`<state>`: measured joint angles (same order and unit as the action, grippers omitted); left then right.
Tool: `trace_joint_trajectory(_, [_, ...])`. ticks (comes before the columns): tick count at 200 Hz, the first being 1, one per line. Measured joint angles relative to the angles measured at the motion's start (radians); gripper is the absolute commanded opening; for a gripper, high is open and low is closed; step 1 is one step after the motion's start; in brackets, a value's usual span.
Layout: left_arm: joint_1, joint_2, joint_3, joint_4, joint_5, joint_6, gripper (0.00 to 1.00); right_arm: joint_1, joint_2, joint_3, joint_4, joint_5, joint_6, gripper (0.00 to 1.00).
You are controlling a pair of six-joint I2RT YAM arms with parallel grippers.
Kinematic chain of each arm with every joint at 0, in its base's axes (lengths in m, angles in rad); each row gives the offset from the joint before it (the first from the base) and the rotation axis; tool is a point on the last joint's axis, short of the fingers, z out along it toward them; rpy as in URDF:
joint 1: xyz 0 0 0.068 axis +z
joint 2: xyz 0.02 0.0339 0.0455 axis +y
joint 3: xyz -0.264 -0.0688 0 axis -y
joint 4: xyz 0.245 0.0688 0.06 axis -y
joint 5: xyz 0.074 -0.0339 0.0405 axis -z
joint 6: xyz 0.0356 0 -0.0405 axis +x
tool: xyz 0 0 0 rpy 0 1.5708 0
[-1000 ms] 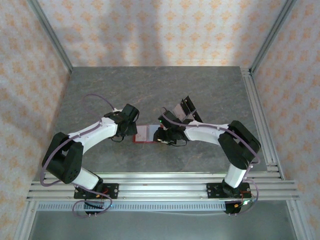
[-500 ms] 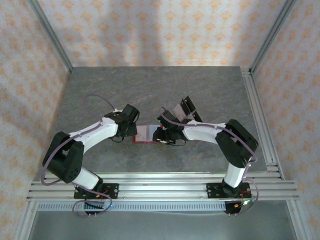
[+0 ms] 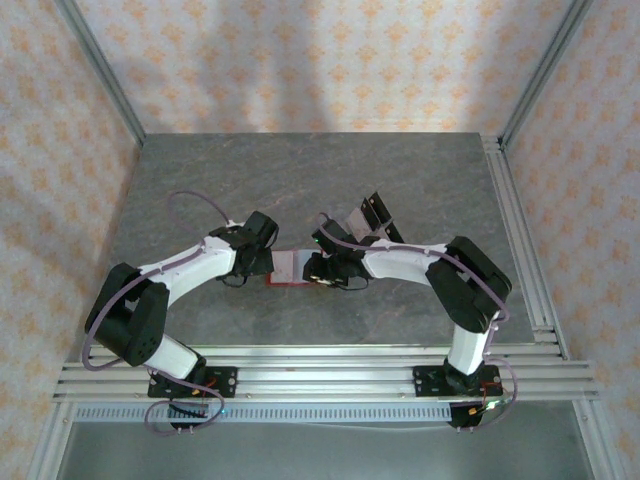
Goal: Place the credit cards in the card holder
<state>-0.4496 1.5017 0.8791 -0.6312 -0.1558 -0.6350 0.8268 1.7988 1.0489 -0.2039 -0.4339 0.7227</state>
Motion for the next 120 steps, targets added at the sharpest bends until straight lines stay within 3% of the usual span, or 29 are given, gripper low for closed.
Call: trace_joint_trajectory(120, [0.000, 0.002, -0.004, 0.009, 0.008, 0.000, 0.91, 0.000, -0.040, -0.041, 0.019, 0.001, 0.026, 0.32])
